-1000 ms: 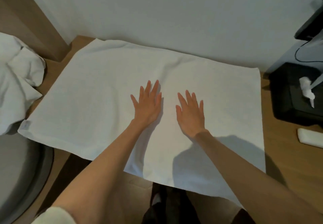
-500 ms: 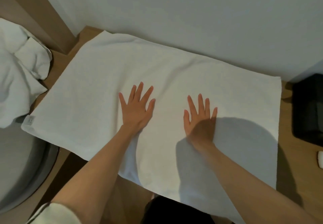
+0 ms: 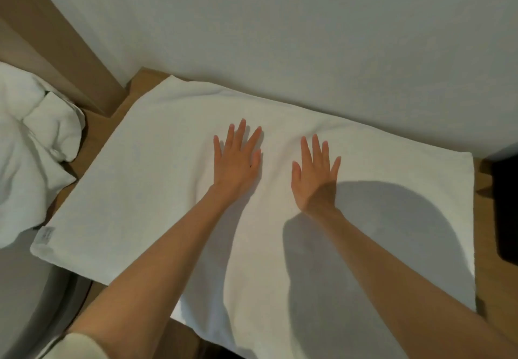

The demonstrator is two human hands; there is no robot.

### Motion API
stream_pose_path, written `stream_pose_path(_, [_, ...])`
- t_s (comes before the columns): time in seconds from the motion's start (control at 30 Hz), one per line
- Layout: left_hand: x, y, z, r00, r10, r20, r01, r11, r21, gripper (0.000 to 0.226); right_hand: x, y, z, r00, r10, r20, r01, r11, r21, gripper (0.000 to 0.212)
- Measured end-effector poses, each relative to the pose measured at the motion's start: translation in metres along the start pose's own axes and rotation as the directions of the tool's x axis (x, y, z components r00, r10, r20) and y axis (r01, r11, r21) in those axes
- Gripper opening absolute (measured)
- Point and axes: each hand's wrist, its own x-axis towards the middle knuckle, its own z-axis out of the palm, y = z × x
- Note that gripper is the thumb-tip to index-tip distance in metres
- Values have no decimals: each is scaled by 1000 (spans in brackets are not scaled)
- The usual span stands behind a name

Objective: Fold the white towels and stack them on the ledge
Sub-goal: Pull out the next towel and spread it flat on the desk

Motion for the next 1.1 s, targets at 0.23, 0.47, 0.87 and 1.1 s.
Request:
stream_pose_path(0.23, [64,-38,13,982,-121,144,107,990,96,55,43,-17,22,992,125,-15,-125,992,23,63])
stream_pose_path(0.47, [74,-66,16,979,-192,68,186,978,95,61,44,-15,30,984,176,-16,-176,984,13,59])
stream_pose_path(0.87, [91,-147,-26,993,-119,-25,121,987,103,63,68,-78,13,993,88,-74,-79,989,121,54])
stream_pose_path(1.1, [119,-178,-27,996,-72,50,64,987,145,62,109,-145,38,995,-16,95,4,992,123,53])
